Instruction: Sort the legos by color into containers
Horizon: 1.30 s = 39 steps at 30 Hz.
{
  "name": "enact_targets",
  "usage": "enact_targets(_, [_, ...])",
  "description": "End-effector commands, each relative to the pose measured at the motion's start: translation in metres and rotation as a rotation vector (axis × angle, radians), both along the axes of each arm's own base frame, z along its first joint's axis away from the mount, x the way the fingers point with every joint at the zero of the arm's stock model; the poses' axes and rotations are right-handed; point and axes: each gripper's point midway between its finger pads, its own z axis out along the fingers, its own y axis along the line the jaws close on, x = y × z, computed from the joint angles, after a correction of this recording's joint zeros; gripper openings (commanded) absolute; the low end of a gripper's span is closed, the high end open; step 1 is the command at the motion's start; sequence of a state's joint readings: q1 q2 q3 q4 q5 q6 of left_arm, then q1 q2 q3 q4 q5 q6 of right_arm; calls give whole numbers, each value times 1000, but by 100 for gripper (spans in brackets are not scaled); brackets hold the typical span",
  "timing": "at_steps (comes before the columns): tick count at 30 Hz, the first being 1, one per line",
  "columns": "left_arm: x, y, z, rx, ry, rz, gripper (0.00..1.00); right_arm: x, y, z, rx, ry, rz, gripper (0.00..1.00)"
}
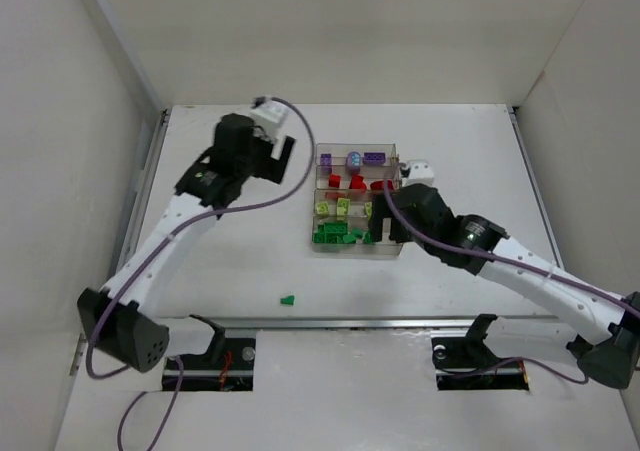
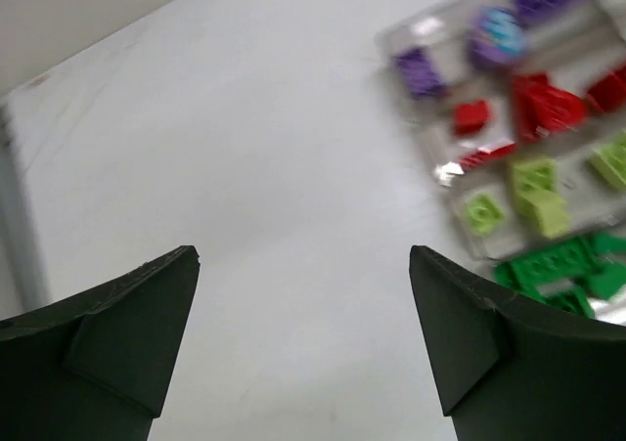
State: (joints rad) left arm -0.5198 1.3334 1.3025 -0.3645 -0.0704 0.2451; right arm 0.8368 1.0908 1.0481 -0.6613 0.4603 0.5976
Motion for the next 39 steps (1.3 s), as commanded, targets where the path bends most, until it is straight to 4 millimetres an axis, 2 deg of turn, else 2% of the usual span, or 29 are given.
enact_targets(1, [-10, 77, 33, -161, -62, 316, 87, -11, 52, 8, -34, -87, 302, 96])
enact_targets(2, [-16, 94, 17, -178, -35, 387, 87, -25, 76, 8, -18, -77, 438, 96])
enact_targets(3, [-27, 112, 25, -209, -71, 441, 89, -27, 99, 6, -27, -79, 519, 96])
enact_targets(4, [-29, 143, 24, -216, -98, 552, 90, -33, 114, 3, -66, -92, 618, 96])
enact_targets(5, [-35, 157, 13, -218, -97, 614, 93, -55, 138, -2, -69, -73, 755, 96])
enact_targets(6, [-41, 169, 11, -250, -105, 681, 93, -60, 157, 7, -69, -92, 827, 96])
enact_targets(7, [-50, 188, 17, -273, -142, 747, 93, -63, 175, -17, -144, -68, 911, 95])
enact_targets(8, [-54, 193, 15, -288, -144, 763, 93, -70, 187, -24, -172, -55, 967, 93])
enact_targets(9, [-60, 198, 3, -283, -120, 775, 93, -84, 202, -30, -178, -47, 1040, 93])
enact_targets(10, [-67, 202, 7, -315, -139, 782, 93, -88, 218, -25, -170, -59, 1078, 89])
enact_targets(11, [-70, 208, 6, -325, -142, 795, 93, -91, 228, -46, -205, -26, 1122, 88])
enact_targets(13, [-79, 214, 5, -340, -152, 817, 93, -99, 247, -62, -209, -1, 1179, 86])
enact_targets(16, [-82, 216, 5, -346, -159, 819, 93, -100, 256, -84, -223, 37, 1210, 79])
enact_targets(17, [-84, 216, 4, -347, -160, 819, 93, -98, 262, -85, -223, 37, 1210, 79])
enact_targets(19, [-84, 219, 3, -346, -162, 830, 93, -105, 266, -120, -321, 88, 1232, 78])
enact_targets(20, [-85, 219, 3, -338, -162, 826, 93, -108, 270, -116, -325, 72, 1235, 78])
enact_targets(21, [-83, 219, 5, -341, -171, 825, 93, -114, 268, -136, -364, 106, 1256, 78])
enact_targets(26, [-84, 220, 1, -342, -161, 826, 93, -120, 273, -165, -386, 135, 1255, 77])
enact_targets(29, [-83, 218, 1, -346, -158, 816, 93, -120, 266, -184, -421, 162, 1246, 73])
enact_targets(31, [-83, 218, 1, -346, -158, 816, 93, -118, 263, -185, -435, 167, 1239, 70])
enact_targets(33, [-84, 218, -3, -342, -149, 818, 93, -118, 263, -185, -435, 167, 1239, 63])
enact_targets(35, [-84, 220, -3, -342, -151, 827, 93, -117, 261, -188, -442, 164, 1233, 49])
enact_targets(36, [-84, 219, -3, -346, -147, 817, 93, -117, 257, -192, -456, 168, 1225, 35])
enact_targets(39, [-83, 217, -3, -350, -145, 809, 93, -113, 256, -192, -464, 163, 1203, 18])
